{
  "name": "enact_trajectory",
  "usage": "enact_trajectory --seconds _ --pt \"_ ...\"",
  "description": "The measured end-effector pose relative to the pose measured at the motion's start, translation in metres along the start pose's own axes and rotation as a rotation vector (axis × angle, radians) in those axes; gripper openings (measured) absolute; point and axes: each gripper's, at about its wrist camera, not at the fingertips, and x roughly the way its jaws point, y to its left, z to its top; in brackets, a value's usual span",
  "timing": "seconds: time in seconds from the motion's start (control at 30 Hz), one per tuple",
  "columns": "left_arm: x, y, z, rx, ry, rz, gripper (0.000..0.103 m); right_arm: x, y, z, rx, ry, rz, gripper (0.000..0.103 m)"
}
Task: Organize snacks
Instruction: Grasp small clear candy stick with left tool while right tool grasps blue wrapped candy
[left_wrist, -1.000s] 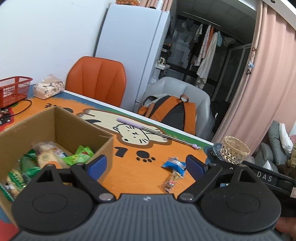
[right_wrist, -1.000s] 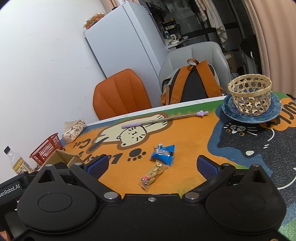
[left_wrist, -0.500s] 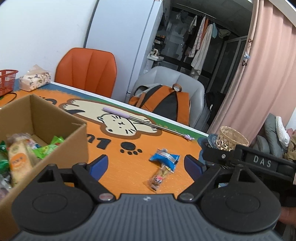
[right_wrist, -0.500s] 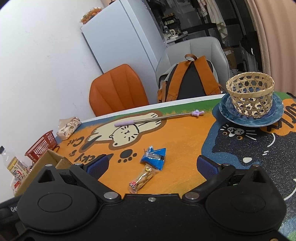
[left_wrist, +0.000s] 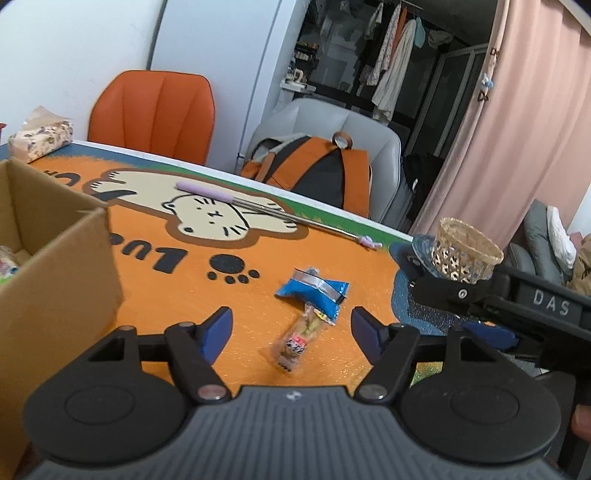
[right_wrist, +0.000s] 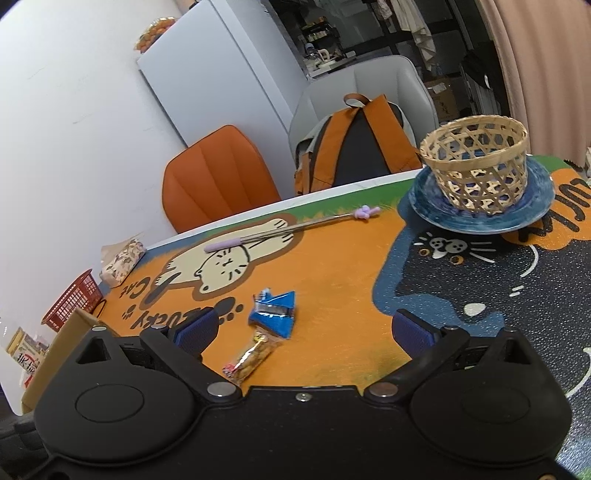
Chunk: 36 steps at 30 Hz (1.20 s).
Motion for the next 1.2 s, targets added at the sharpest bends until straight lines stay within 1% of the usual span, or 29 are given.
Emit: enact_trajectory --seconds 0.17,0.3,0.33,0.4,0.43,0.47,0.53,0.6,0.73,0.9,0.97,1.13,1.2 --pt "0.021 -0.005 0.003 0.014 0.042 0.004 0.061 0.003 -0.003 0.009 -0.012 0.004 -0.011 0.102" --pt "0.036 -0.007 0.0 0.031 0.073 0.011 0.057 0.009 -0.002 0.013 -0.011 0.01 -0.007 0.102" --pt "0.039 -0.007 -0.001 0.032 0.078 0.009 0.055 0.011 -0.001 0.014 -0.012 0.012 -0.006 0.102" --pt "0.046 -0.006 -0.004 0.047 0.088 0.002 0.042 0.017 0.001 0.013 -0.016 0.023 -0.003 0.101" --pt "0.049 -0.005 -0.005 0.046 0.096 -0.005 0.026 0.02 0.003 0.012 -0.018 0.03 -0.001 0.1" --pt "0.053 -0.001 -0.006 0.032 0.11 -0.017 0.017 0.023 0.005 0.012 -0.021 0.037 0.0 0.1" --pt "0.054 0.005 -0.006 0.017 0.107 -0.023 0.017 0.03 0.008 0.01 -0.024 0.05 0.003 0.099" --pt "0.052 0.009 -0.005 0.027 0.091 -0.004 0.017 0.037 0.011 0.009 -0.026 0.063 0.007 0.097" --pt "0.05 0.021 0.001 0.002 0.07 0.027 0.017 0.05 0.019 0.008 -0.027 0.08 0.013 0.095" --pt "0.055 0.032 0.006 -0.014 0.07 0.041 0.017 0.07 0.027 0.005 -0.033 0.112 0.014 0.086" --pt "0.057 0.036 0.007 -0.02 0.069 0.041 0.017 0.077 0.03 0.004 -0.037 0.122 0.014 0.084" --pt "0.06 0.039 0.009 -0.014 0.063 0.045 0.017 0.095 0.035 0.003 -0.047 0.133 0.009 0.083" --pt "0.061 0.04 0.009 -0.012 0.059 0.047 0.017 0.1 0.039 0.003 -0.071 0.119 0.0 0.08"
